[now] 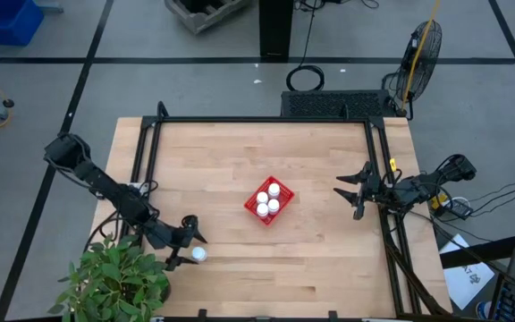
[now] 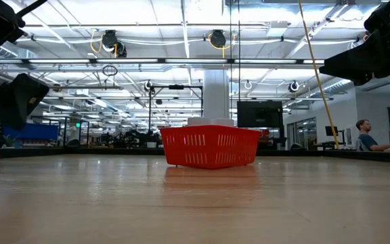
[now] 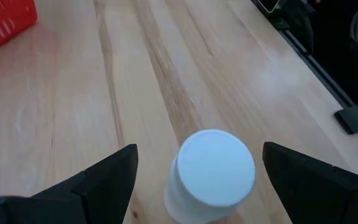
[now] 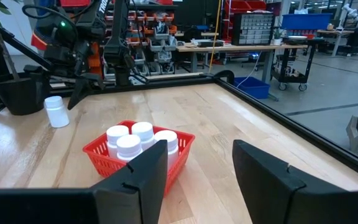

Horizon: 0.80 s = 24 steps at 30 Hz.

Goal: Pick and place pill bottles into a basket
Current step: Put the white medicine bottle into the red bin

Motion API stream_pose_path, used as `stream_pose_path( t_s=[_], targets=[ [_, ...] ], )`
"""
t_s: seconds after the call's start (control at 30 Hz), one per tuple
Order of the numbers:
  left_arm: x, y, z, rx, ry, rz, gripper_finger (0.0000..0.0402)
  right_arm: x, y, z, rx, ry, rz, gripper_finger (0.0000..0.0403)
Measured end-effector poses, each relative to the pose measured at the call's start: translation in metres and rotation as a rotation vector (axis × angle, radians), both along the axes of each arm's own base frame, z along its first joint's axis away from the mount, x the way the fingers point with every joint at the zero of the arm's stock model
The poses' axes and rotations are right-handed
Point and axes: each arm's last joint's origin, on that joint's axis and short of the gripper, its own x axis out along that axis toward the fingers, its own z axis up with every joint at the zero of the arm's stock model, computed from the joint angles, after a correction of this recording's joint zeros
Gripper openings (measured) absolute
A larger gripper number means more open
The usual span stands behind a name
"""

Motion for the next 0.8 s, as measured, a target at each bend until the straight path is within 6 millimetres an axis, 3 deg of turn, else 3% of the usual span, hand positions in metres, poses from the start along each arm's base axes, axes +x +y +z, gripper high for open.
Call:
stream_pose_path(
  t_s=[0.17, 0.6, 0.8],
  targets=[
    [0.0001, 0.0, 0.0001, -0.002, -0.001, 0.003, 0.0335, 0.0, 0.0, 0.0, 0.0, 0.0, 0.0, 0.0177],
    [0.0003, -0.0001, 0.0006, -0.006, -0.003, 0.006, 0.0168, 0.0, 0.0, 0.0, 0.0, 0.0, 0.0, 0.0177],
    [0.0035, 0.0039, 0.0011, 0.039, -0.036, 0.047, 0.0164, 0.0, 0.0, 0.0, 0.0, 0.0, 0.0, 0.0175]
  ],
)
